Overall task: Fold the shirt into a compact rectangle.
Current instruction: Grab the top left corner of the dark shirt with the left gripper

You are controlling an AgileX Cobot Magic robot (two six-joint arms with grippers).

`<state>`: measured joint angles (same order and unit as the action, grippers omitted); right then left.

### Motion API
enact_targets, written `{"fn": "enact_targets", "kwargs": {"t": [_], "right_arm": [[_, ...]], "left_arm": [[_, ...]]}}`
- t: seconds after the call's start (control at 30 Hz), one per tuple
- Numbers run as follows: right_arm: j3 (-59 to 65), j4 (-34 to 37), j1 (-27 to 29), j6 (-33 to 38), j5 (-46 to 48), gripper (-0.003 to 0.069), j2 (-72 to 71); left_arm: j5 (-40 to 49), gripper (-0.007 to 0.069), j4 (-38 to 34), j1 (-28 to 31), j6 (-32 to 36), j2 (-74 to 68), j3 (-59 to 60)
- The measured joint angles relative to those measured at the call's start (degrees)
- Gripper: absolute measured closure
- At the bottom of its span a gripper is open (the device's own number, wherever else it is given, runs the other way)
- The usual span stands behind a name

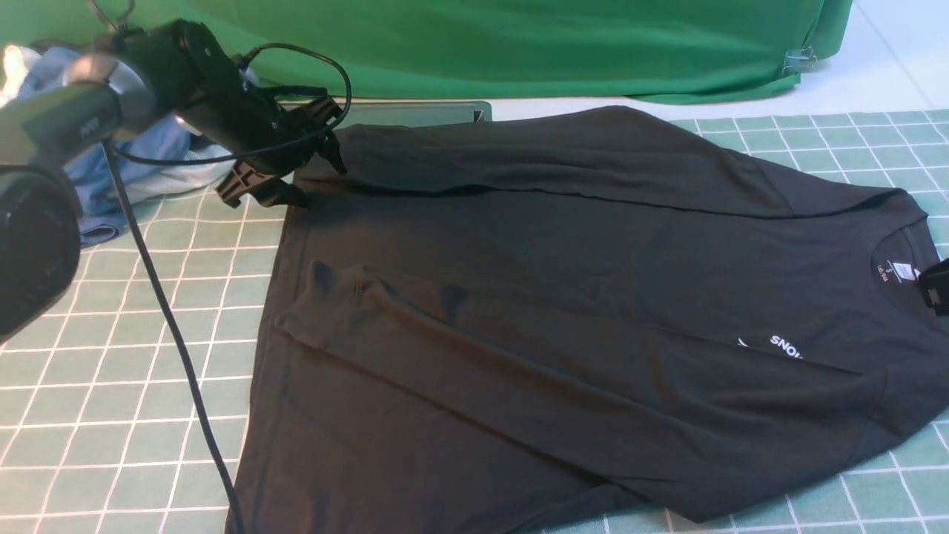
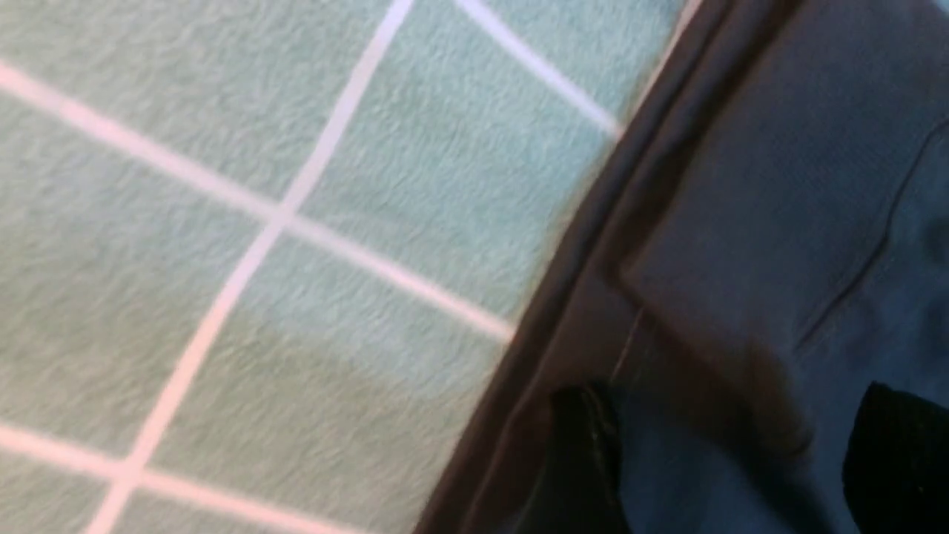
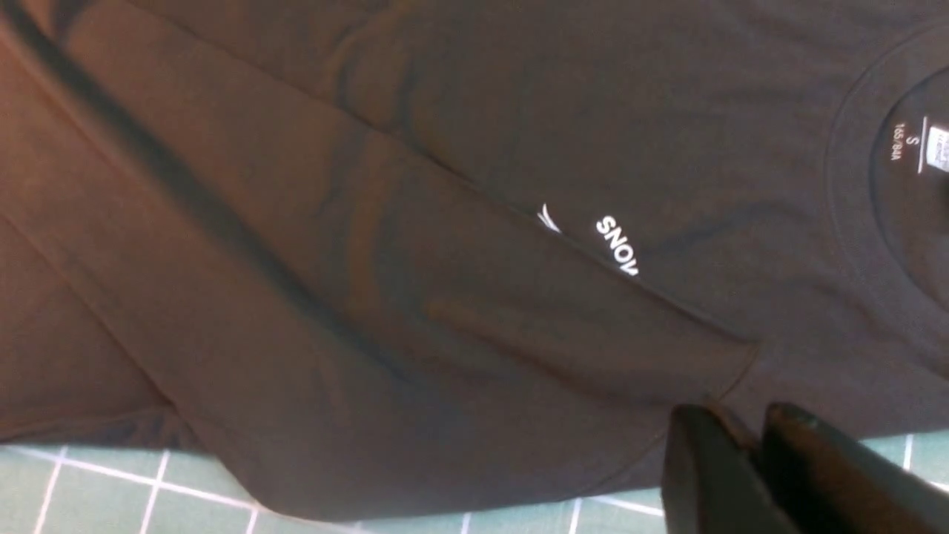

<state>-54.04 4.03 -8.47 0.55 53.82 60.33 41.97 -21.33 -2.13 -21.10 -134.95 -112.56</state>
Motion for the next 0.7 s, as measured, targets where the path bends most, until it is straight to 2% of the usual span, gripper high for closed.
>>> {"fn": "enact_targets", "kwargs": {"t": [0.17, 0.3, 0.43, 0.57, 0.7], "right_arm": [[0.00, 0.00, 0.00, -0.13, -0.12, 0.0518, 0.00], [0.00, 0.00, 0.00, -0.18, -0.45, 0.0515, 0.00], [0.00, 0.00, 0.00, -0.18, -0.72, 0.0510, 0.00], [0.00, 0.01, 0.00, -0.18, -1.25, 0.0502, 0.00], [0.00, 0.06, 0.00, -0.55, -1.32, 0.0496, 0.00]], "left_arm": [[-2.82, 0.0171, -3.92, 0.05, 0.66, -0.68, 0.00], [-3.72, 0.0172, -8.06, -0.01, 4.70, -0.86, 0.00], [-3.92, 0.0193, -8.98, -0.16, 6.28, -0.99, 0.00], [-4.30, 0.0251, -8.98, -0.16, 6.55, -1.05, 0.00], [-4.99, 0.0379, -8.98, -0.16, 9.77, -1.17, 0.00]]}}
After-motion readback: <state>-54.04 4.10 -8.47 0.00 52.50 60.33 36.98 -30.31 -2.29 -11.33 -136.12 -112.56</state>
